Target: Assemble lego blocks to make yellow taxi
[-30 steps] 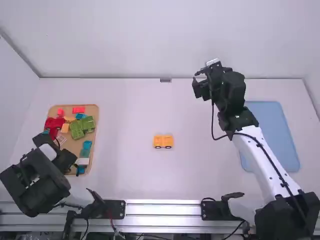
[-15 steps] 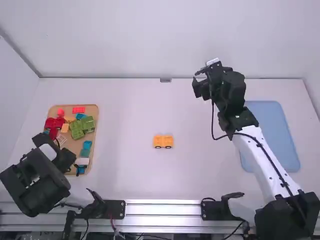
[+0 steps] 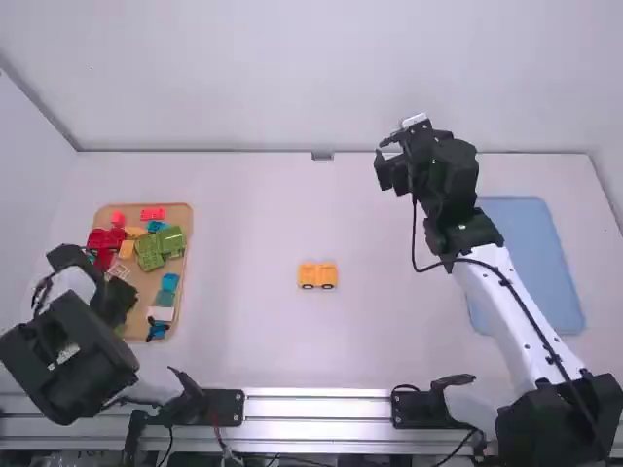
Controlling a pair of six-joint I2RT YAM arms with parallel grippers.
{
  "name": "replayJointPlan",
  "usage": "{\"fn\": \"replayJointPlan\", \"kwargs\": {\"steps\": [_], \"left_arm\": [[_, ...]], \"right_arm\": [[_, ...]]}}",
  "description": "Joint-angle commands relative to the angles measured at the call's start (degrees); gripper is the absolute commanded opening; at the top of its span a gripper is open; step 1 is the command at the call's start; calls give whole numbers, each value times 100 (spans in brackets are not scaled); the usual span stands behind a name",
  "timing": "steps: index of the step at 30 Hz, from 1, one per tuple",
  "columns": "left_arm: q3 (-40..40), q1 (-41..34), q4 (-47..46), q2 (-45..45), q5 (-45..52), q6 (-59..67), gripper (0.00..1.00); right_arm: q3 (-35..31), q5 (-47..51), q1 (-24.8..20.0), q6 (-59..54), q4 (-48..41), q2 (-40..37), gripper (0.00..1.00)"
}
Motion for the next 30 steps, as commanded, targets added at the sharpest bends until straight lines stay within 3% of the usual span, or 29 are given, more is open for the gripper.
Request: {"fn": "replayJointPlan", "kwargs": {"steps": [1,10,16,22,26,30], "left_arm": [[328,-90,-199,-417,278,-74,10],[544,-951,-699,-1316,275,-483,17],[546,-2371,-595,-1410,317,-557,14],[546,-3882,-304,-890,153,-1099,3],[546,-4642,87,-308,177,-1493,8],[723,-5265,372,356,173,-1971,2]], "right_arm": [[234,7,7,31,13,17,99],[234,-15,7,28,-13,17,99],[234,-17,7,26,-7,17,98],[234,-17,7,28,-28,17,99],[234,-15,7,17,-24,17,99],[234,-13,4,7,-24,17,99]]}}
